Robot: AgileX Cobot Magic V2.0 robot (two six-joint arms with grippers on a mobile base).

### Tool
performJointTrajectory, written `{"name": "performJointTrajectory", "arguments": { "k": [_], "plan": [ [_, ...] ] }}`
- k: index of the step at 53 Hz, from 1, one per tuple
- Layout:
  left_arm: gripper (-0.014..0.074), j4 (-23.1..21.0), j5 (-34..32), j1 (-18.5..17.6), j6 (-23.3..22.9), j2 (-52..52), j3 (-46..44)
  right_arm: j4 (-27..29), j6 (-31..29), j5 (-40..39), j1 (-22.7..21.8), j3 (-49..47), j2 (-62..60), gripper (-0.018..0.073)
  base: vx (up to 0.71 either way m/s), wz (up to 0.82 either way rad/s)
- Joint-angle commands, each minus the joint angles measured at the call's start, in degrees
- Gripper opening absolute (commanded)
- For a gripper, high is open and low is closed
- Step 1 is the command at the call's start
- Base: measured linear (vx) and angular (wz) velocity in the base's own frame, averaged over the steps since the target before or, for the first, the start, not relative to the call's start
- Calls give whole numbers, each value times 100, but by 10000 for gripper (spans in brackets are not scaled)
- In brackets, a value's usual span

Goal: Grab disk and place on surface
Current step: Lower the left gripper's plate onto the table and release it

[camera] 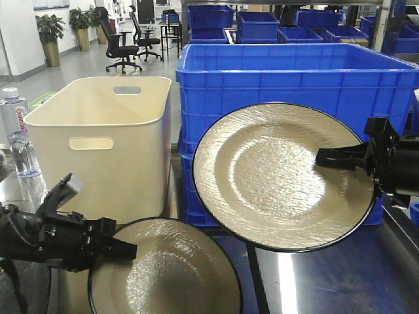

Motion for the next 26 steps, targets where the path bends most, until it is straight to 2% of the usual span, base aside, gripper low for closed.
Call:
{"name": "performJointTrajectory", "arguments": {
  "k": [1,9,20,26],
  "plan": [
    [101,-20,-68,-131,89,-135,-175,752,-3,-1,-20,-200,-250,-9,0,0],
    [273,322,-41,-144,320,-124,-175,745,-3,0,-20,-200,-250,-9,0,0],
    [551,961,-220,-144,319,-143,-180,675,-15,0,-14,-200,-250,-9,0,0],
    [627,1296,-261,-140,319,-162,-302,510,-20,-1,-14,-200,-250,-9,0,0]
  ]
}}
